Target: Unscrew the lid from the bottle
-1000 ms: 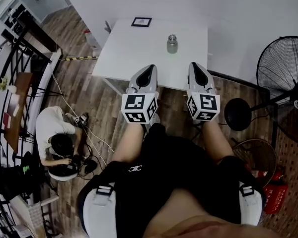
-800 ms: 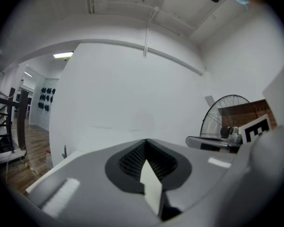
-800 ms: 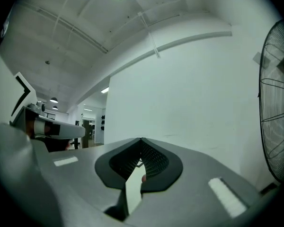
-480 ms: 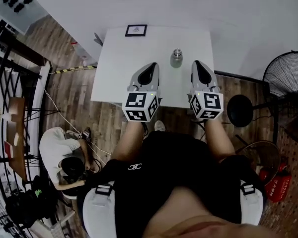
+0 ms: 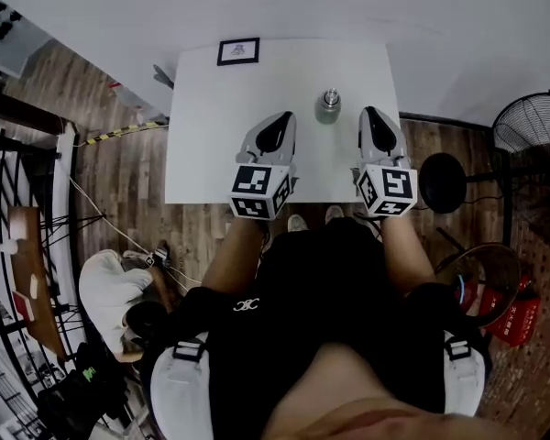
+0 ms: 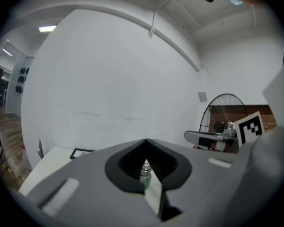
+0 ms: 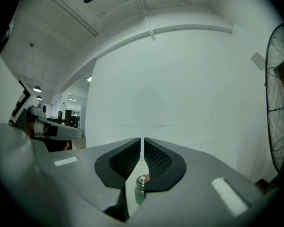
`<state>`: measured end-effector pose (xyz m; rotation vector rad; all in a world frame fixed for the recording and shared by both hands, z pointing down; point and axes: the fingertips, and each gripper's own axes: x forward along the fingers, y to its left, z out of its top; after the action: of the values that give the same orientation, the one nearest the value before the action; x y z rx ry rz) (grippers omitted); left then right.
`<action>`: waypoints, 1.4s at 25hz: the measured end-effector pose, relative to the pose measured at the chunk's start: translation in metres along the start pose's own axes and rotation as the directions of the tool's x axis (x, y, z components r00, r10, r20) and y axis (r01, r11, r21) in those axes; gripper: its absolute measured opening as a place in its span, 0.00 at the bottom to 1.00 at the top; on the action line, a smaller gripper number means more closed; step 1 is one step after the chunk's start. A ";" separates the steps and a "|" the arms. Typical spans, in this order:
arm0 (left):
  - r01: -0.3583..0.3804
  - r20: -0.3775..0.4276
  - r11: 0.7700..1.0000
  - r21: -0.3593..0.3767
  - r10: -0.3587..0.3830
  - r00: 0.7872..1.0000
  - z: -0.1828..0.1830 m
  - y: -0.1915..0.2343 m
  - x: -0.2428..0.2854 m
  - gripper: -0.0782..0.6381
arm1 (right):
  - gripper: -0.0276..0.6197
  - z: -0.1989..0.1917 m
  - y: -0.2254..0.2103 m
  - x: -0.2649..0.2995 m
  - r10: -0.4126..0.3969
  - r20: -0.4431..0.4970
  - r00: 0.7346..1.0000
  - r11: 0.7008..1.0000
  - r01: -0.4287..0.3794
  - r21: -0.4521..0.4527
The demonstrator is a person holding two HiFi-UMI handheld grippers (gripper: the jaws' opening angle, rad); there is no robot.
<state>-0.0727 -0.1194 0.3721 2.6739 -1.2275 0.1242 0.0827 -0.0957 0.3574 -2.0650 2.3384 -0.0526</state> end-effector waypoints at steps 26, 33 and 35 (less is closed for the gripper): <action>0.276 -0.211 0.959 0.061 -0.258 0.943 -0.151 -0.008 0.128 0.56 | 0.40 -0.148 -0.013 0.083 0.261 -0.310 0.914 0.964 -0.261 0.041; 0.316 -0.248 0.946 0.073 -0.290 0.924 -0.191 -0.008 0.153 0.62 | 0.43 -0.178 -0.008 0.096 0.273 -0.384 0.882 0.959 -0.279 0.040; 0.312 -0.264 0.948 0.069 -0.284 0.922 -0.201 -0.005 0.163 0.63 | 0.43 -0.183 -0.008 0.103 0.270 -0.399 0.876 0.958 -0.286 0.020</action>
<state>0.0379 -0.1942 0.5936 2.7925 -0.7474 0.4812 0.0710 -0.1967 0.5414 -1.8491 2.8719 -0.4680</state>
